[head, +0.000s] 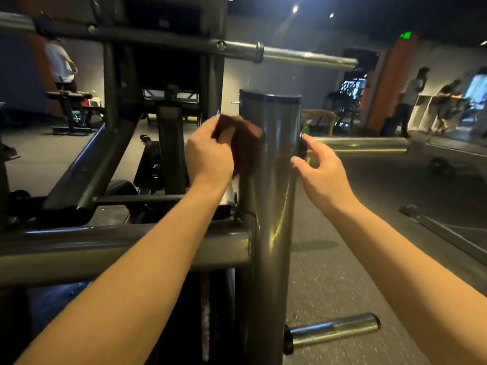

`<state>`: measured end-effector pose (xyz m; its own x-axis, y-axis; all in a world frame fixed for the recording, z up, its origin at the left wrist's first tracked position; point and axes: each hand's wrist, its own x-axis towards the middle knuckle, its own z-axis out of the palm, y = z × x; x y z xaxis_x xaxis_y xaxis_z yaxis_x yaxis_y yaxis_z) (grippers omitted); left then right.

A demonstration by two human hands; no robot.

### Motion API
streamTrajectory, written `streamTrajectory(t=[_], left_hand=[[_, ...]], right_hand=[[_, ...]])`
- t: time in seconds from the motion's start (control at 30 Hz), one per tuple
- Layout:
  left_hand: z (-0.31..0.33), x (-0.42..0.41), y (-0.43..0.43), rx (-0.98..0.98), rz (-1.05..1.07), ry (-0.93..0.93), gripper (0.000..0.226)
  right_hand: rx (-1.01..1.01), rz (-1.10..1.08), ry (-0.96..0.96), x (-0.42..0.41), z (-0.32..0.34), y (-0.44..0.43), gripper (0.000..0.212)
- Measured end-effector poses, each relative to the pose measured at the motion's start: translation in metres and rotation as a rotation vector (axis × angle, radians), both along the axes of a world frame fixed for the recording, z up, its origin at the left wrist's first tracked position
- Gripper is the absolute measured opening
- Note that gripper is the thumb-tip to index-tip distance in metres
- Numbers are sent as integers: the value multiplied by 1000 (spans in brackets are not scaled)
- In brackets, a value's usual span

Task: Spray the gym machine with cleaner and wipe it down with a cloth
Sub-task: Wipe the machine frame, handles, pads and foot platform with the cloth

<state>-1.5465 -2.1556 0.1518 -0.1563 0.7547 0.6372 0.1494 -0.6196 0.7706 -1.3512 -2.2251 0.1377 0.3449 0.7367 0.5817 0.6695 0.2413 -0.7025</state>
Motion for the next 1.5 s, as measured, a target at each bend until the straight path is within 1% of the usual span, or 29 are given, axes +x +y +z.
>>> streamTrajectory(t=[0.03,0.1,0.13,0.2,0.27,0.33,0.4,0.47,0.53,0.7,0.77,0.83,0.9,0.97,1.0,1.03,1.13,1.17,1.23,1.33,1.43,1.5], left_hand=[[11,9,7,29,-4,6,30],[16,30,18,14,-61,100,41],[10,40,20,-20,-76,167,46],[-13,51,20,-69,-68,252,54],[-40,52,16,-57,-29,301,55],[-54,50,15,-41,-10,349,56],[-43,53,22,-93,-59,334,68],[-17,57,33,-148,-134,270,84],[11,61,40,-170,-182,205,92],[38,56,60,-235,-246,101,78],[36,54,62,-240,-289,88,79],[14,55,47,-207,-302,137,89],[-23,57,24,-142,-218,263,101],[-46,60,15,-113,-103,368,103],[-42,62,20,-116,-86,362,102],[-28,66,25,-144,-92,317,101],[32,73,44,-248,-175,112,89],[46,73,48,-259,-192,82,86],[50,71,50,-230,-194,129,84],[10,62,37,-191,-212,208,83],[-51,53,22,-294,-214,247,73],[-90,47,8,-368,-176,326,79]], right_hand=[[-10,13,13,1,7,8,58],[-41,97,64,1,14,24,59],[-51,135,66,0,13,30,58],[-64,136,19,-1,6,37,55],[-79,126,-6,0,3,38,51],[-78,150,36,2,4,37,50],[-73,165,81,2,7,37,53],[-74,170,96,0,9,37,60],[-76,172,98,-1,8,37,62],[-83,177,79,1,7,37,60],[-86,190,82,1,7,37,60],[-79,193,100,2,6,38,61],[-66,182,98,5,4,39,63],[-41,200,95,7,1,42,65],[-28,207,96,9,-1,43,64],[-20,209,97,10,-1,43,63],[-23,223,95,12,-2,44,64],[-25,225,86,12,-2,44,64],[-23,214,57,12,-3,41,62],[18,182,36,11,-11,36,57],[63,150,55,11,-27,32,44],[86,133,74,11,-38,31,40]])
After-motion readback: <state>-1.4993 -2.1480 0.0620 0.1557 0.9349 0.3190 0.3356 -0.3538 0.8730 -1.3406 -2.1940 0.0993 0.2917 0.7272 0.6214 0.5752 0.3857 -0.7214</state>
